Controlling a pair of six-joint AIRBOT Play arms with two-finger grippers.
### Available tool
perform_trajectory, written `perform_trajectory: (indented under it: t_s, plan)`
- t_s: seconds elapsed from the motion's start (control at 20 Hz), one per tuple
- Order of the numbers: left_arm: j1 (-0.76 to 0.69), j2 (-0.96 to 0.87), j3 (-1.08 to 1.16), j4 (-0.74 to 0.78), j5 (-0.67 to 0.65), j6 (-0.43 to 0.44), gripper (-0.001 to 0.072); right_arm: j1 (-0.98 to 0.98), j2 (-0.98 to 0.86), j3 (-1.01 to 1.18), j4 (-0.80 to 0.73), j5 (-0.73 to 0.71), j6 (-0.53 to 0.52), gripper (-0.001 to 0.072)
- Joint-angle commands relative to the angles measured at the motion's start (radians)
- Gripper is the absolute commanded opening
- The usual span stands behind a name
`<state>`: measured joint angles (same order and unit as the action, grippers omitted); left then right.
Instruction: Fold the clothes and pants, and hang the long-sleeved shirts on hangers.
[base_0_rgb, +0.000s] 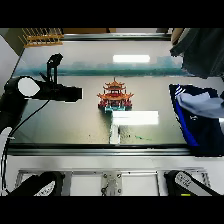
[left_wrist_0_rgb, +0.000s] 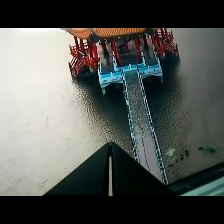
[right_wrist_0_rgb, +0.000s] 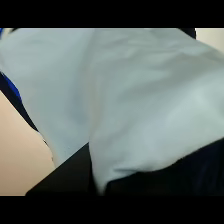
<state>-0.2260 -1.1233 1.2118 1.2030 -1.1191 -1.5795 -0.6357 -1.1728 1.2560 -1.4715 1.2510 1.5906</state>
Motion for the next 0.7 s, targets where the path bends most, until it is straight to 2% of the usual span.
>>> perform_trajectory:
  t_s: [0.0, 0.05, 0.1, 0.15, 0.2, 0.45, 0.65]
  plan:
    - [0.0, 0.0, 0.0, 0.001, -0.007, 0.001, 0.0008, -0.001, 0.071, -0.167, -0.143, 0.071, 0.023, 0.0022]
    - [0.0, 0.0, 0.0, 0.001, -0.007, 0.001, 0.0009, -0.001, 0.076, -0.183, -0.159, 0.098, 0.023, 0.0038]
    - [0.0, 0.0, 0.0, 0.001, -0.007, 0.002, 0.0008, -0.001, 0.076, -0.185, -0.159, 0.128, 0.023, 0.0286]
    - [0.0, 0.0, 0.0, 0.002, -0.007, 0.002, 0.0008, 0.0, 0.082, -0.185, -0.155, 0.138, 0.023, 0.0629]
    - [0.0, 0.0, 0.0, 0.002, -0.007, 0.002, 0.0008, 0.002, 0.099, -0.18, -0.139, 0.136, 0.038, 0.072]
    - [0.0, 0.0, 0.0, 0.001, -0.006, 0.001, 0.0008, 0.128, 0.306, -0.155, 0.038, -0.015, 0.026, 0.072]
    - [0.0, 0.0, 0.0, 0.001, -0.006, 0.001, 0.0009, 0.378, 0.35, -0.157, 0.294, -0.07, -0.101, 0.072]
